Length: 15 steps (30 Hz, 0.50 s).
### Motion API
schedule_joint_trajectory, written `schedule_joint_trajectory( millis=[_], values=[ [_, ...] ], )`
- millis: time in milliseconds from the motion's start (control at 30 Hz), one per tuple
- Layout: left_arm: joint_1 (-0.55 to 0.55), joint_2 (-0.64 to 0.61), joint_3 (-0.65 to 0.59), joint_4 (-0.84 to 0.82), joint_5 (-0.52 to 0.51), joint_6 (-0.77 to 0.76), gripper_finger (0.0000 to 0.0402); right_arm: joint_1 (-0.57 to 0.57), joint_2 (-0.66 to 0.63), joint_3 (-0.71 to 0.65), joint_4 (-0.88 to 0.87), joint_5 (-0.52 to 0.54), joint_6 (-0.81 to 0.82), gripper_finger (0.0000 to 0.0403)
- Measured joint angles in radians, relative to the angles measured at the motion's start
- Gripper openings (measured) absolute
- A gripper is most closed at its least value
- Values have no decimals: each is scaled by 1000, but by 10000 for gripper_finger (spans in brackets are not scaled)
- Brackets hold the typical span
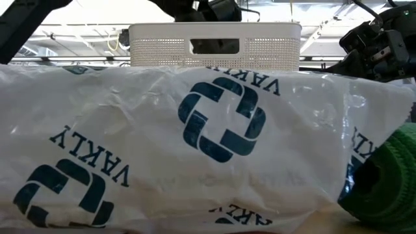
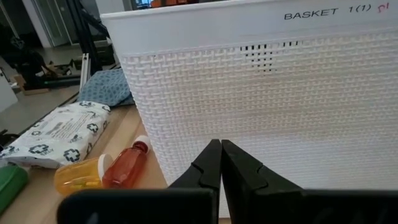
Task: Pick & place medical supplies in basket/bin
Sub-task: Put the white medicine bottle into the bin
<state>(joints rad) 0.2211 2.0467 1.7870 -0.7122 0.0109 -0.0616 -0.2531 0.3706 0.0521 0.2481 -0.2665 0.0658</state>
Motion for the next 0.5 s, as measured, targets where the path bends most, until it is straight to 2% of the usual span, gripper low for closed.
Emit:
schedule_joint_trajectory(
  millis=[167,500],
  values=[
    [-1,38,0,-7,40,6,180,0,0,0,-2,0,2,4],
    [-12,150,-1,-12,52,9,180,0,1,0,0,0,20,4]
  ],
)
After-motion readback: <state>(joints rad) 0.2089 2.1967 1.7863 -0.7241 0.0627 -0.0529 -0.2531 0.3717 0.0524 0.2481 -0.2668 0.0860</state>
